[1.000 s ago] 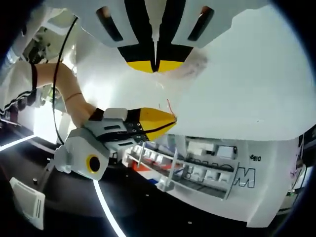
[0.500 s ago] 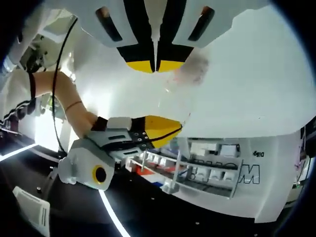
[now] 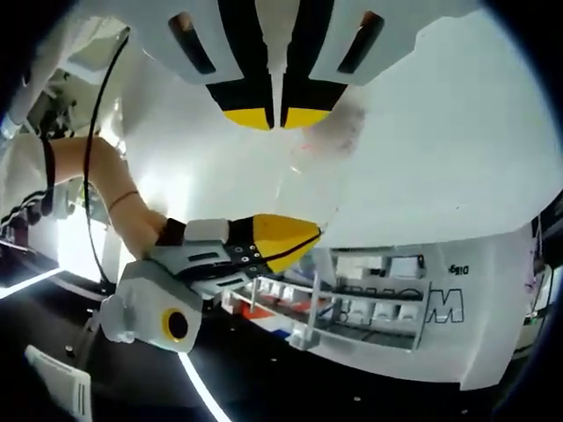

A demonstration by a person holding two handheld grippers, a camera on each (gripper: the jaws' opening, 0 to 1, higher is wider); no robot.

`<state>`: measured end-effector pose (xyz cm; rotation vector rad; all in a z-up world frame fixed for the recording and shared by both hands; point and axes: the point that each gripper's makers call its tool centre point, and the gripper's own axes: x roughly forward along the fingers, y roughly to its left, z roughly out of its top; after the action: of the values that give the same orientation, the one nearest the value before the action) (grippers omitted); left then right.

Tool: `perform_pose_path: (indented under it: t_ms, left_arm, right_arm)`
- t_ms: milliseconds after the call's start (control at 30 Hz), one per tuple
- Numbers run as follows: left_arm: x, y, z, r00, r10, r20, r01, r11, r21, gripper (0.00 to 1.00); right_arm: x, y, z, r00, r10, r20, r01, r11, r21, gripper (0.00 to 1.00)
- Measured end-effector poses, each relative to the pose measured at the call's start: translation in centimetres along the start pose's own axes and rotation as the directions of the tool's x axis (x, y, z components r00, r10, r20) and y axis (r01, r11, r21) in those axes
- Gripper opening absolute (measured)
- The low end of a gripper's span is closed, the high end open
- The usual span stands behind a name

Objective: Open the resealable bag by pulling the two sides of the seal apart until the entire bag opening is separated and visibly accessible.

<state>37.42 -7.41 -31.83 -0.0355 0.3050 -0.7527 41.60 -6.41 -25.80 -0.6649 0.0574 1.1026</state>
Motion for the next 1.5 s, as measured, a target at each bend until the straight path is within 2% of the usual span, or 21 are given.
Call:
perform_pose_path:
  t_ms: [533, 733, 1167, 1500]
  left_arm:
    - [0.1, 1.3, -0.1, 0.998, 0.058, 0.027, -0.059, 0.998, 0.035, 0.13]
    - [0.0, 2.5, -0.2, 0.993, 0.111, 0.032, -0.113, 0.991, 0.07, 0.21]
    - [0.0, 4.0, 0.6, 0.983, 0.168, 0.072, -0.176, 0.976, 0.125, 0.37]
    - [0.3, 4.8, 1.0, 0.981, 0.177, 0.086, -0.186, 0.975, 0.123, 0.39]
  right_arm:
    - [-0.1, -1.0, 0.0, 1.0, -0.02, 0.008, 0.02, 1.0, 0.009, 0.0]
    - [0.0, -1.6, -0.1, 1.0, -0.028, 0.005, 0.027, 1.0, 0.015, 0.0]
    - [0.9, -3.0, -0.4, 0.999, -0.027, 0.021, 0.026, 0.999, 0.045, 0.0]
    - [1.7, -4.1, -1.0, 0.999, -0.031, 0.034, 0.028, 0.997, 0.07, 0.0]
